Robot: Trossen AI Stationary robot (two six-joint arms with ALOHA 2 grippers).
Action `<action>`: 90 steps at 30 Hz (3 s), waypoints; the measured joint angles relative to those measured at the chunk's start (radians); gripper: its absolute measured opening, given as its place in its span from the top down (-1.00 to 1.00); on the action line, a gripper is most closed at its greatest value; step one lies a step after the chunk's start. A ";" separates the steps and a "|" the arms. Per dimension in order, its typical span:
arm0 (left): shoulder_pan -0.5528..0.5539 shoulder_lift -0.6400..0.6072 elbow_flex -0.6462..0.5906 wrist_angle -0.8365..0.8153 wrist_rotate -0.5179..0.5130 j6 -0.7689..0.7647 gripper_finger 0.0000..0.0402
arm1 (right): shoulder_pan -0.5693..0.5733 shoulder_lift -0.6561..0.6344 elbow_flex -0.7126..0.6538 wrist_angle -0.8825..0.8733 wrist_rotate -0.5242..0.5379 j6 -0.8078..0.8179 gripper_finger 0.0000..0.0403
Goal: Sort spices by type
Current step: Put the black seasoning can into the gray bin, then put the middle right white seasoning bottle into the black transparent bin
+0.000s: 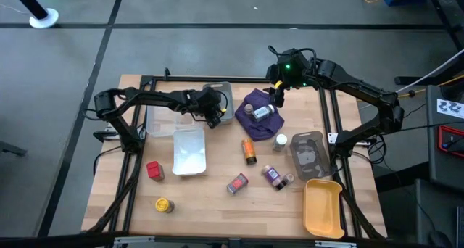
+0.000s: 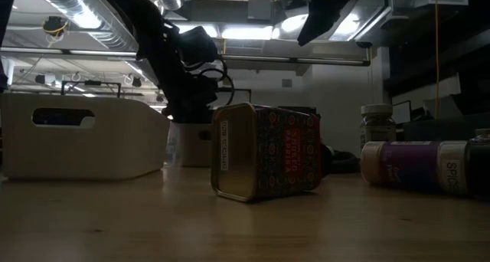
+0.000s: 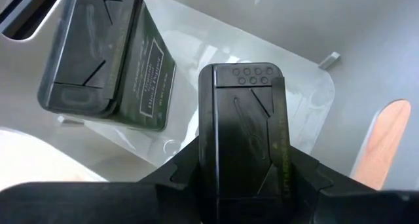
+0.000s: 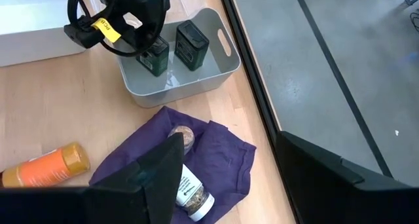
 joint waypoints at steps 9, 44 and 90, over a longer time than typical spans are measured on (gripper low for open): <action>0.000 0.000 0.000 0.001 0.000 -0.001 0.37 | 0.000 -0.004 0.000 -0.007 0.000 0.024 -0.21; -0.001 0.000 -0.003 0.078 0.000 0.034 -0.09 | 0.001 -0.007 0.000 -0.009 0.000 0.020 -0.21; -0.003 -0.283 -0.001 0.069 0.000 0.190 -0.13 | 0.501 -0.022 -0.213 -0.346 0.082 0.694 -0.21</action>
